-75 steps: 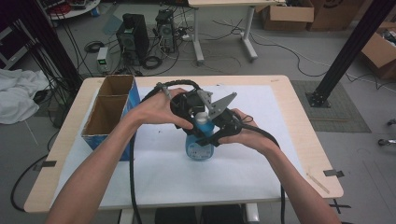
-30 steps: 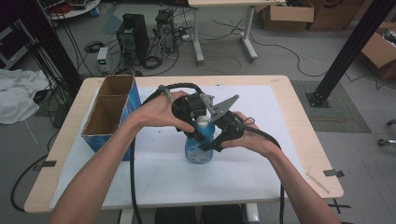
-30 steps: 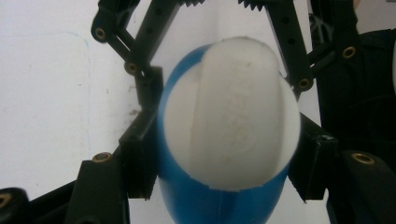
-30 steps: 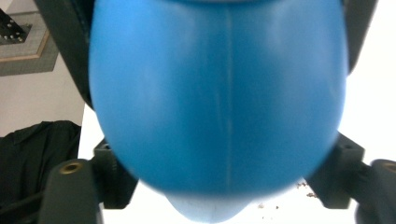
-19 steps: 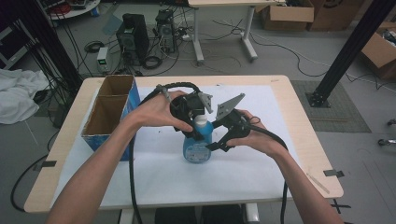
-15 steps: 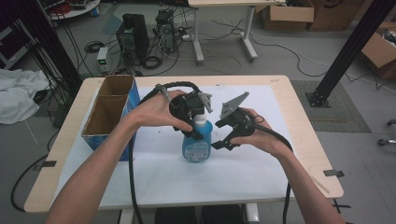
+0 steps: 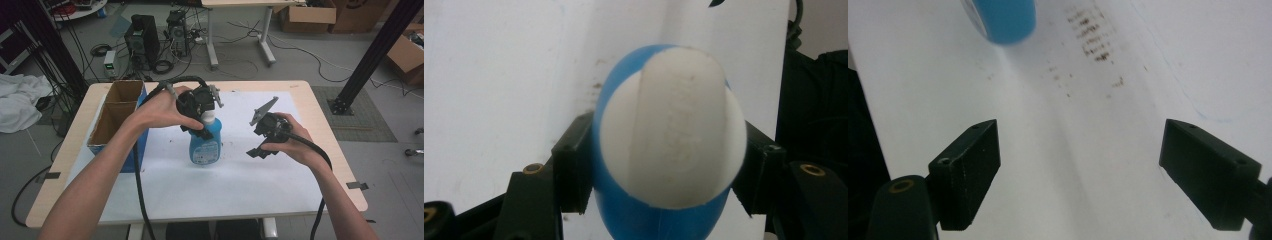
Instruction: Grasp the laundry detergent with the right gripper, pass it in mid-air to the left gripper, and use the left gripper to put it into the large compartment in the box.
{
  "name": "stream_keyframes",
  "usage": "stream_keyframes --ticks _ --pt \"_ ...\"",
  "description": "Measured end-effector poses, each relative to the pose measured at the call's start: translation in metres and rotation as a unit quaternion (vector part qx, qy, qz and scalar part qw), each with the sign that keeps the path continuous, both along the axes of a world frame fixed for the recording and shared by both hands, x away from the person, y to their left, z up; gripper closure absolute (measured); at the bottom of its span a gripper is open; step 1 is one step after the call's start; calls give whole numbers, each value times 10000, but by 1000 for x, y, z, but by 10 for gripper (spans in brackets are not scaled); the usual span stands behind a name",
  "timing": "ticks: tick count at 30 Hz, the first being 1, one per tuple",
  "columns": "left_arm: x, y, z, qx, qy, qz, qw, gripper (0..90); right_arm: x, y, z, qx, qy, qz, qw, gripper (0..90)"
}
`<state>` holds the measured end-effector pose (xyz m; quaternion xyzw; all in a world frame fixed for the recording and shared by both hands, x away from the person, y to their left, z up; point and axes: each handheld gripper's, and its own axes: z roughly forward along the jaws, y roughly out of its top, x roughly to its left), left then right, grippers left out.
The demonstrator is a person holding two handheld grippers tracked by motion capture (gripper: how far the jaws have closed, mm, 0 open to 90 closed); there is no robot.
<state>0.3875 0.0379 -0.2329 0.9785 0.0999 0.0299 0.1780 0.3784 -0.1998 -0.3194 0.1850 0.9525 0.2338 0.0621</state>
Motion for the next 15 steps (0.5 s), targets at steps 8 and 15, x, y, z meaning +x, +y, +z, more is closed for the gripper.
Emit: stream_keyframes --ticks 8,15 --pt "12 8 18 275 -1 730 9970 382 2 -12 -6 -96 67 -199 9997 181" --pt "19 16 38 412 14 1407 9892 382 4 -18 -6 -181 62 -355 9992 181"
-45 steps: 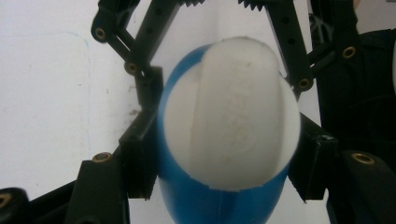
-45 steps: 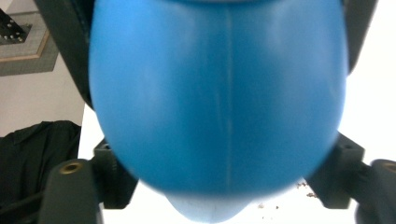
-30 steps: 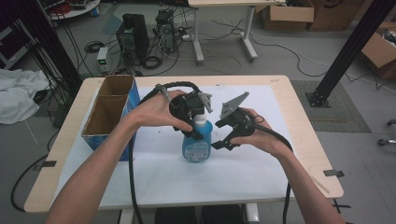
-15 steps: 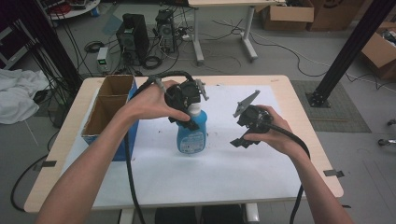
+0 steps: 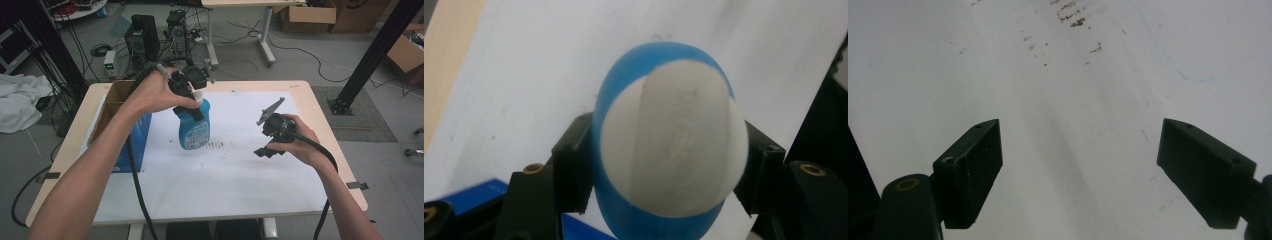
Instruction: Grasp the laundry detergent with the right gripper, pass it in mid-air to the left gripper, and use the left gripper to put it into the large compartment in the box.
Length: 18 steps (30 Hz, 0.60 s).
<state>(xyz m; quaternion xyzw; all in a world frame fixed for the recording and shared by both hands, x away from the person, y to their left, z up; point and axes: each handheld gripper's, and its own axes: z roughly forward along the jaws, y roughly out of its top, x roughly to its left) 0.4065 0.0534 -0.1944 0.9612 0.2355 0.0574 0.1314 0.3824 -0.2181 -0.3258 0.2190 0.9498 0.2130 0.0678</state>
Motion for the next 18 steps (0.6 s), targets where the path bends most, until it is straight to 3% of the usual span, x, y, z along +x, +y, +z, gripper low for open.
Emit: stream_keyframes --ticks 8,12,16,18 --pt "6 12 26 -69 13 721 9974 382 2 -3 -1 17 71 -57 10000 181" --pt "9 24 40 -196 18 1137 9933 382 3 -6 -2 -9 86 -112 9999 181" --pt "10 35 57 -148 -43 1453 9893 382 5 -9 -5 -26 70 -142 9999 181" --pt "10 41 64 -139 -44 1661 9860 382 6 -10 -5 -25 76 -153 9999 181"
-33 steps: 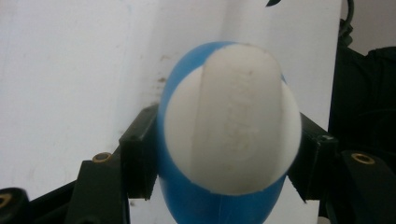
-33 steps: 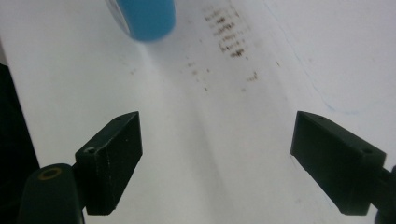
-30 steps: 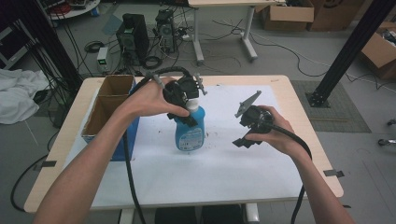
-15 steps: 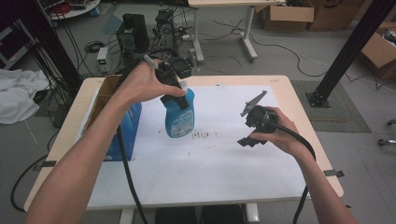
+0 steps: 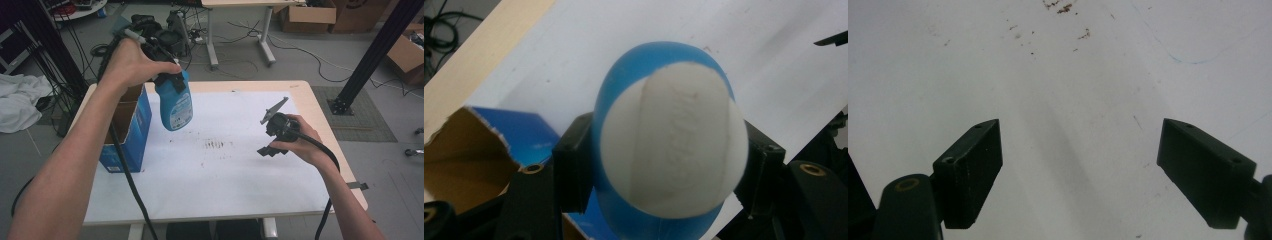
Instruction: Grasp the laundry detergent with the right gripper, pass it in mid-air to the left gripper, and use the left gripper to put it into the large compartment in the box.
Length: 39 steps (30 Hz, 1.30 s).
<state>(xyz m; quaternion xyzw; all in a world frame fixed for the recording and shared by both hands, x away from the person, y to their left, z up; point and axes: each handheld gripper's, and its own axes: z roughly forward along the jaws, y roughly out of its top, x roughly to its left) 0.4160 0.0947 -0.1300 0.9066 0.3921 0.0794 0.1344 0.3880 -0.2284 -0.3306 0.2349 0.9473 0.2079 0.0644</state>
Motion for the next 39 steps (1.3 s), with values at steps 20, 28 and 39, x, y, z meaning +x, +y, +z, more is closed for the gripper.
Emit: stream_keyframes --ticks 20,28,39 --pt "-9 98 36 18 -204 2227 9747 382 4 5 0 -34 -58 2 10000 181" --pt "-12 127 31 82 -111 2877 9576 382 5 4 -3 -50 -47 -6 10000 182" --pt "-12 143 1 66 -136 3281 9445 382 4 6 -5 -65 -45 24 10000 182"
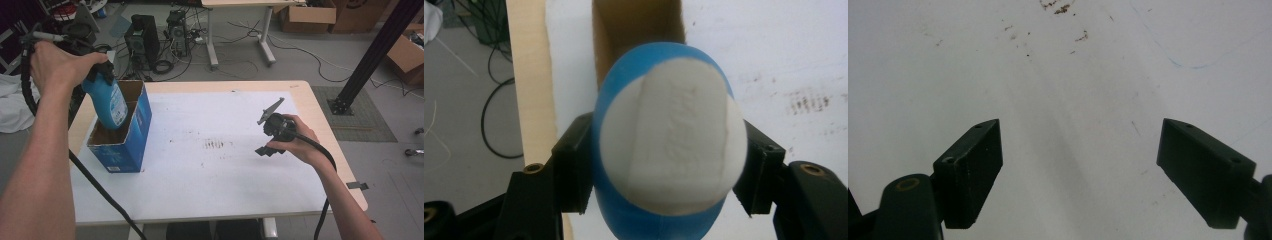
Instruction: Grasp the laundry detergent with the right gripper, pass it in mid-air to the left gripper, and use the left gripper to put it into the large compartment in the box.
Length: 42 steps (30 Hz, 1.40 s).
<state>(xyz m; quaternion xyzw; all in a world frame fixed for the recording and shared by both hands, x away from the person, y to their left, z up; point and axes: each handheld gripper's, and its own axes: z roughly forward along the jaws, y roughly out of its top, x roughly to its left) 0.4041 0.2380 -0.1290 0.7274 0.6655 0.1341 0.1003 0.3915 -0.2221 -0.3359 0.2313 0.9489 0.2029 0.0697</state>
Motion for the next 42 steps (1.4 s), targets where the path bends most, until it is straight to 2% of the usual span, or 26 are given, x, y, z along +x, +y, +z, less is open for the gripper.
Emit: stream_keyframes --ticks 6,12,17,26,34,42 --pt "2 5 -24 23 87 149 9998 382 0 -2 -1 -24 -25 -23 10000 183" --pt "3 7 -51 -122 139 272 9995 382 -2 0 -5 -37 3 6 10000 184" --pt "7 4 -71 -20 188 289 9994 382 -4 0 -9 -19 -29 25 10000 186" --pt "9 7 -107 -105 299 349 9989 382 -6 -2 -15 -69 29 4 10000 186" --pt "9 8 -127 -122 370 375 9985 382 -7 -2 -21 -103 74 30 9999 186" --pt "9 6 -137 -88 365 366 9986 382 -8 0 -23 -87 59 54 9999 187"
